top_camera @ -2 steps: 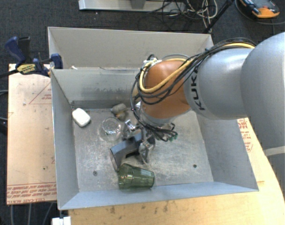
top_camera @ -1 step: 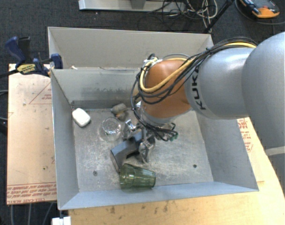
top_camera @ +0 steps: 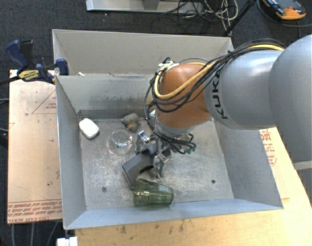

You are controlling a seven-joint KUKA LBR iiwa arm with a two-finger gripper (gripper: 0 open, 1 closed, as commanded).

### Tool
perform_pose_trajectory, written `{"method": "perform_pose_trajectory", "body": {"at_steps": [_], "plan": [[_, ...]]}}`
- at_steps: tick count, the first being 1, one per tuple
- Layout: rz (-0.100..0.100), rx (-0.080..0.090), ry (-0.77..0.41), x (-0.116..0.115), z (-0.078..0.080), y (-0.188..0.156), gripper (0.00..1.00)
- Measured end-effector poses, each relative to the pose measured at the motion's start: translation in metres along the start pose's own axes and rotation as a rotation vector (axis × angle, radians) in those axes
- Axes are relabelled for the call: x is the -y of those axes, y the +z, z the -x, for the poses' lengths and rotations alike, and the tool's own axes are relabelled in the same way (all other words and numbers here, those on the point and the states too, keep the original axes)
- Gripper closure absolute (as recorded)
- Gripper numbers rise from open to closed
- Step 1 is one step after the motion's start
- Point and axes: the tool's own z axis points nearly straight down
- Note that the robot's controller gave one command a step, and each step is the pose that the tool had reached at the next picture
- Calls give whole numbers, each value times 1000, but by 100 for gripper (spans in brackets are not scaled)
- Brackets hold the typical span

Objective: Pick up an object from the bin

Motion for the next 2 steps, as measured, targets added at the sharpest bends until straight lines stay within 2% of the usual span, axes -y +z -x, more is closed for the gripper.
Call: {"method": "perform_pose_trajectory", "body": {"at_steps": [2], "plan": [[0,0,0,0,0,0,100]]}}
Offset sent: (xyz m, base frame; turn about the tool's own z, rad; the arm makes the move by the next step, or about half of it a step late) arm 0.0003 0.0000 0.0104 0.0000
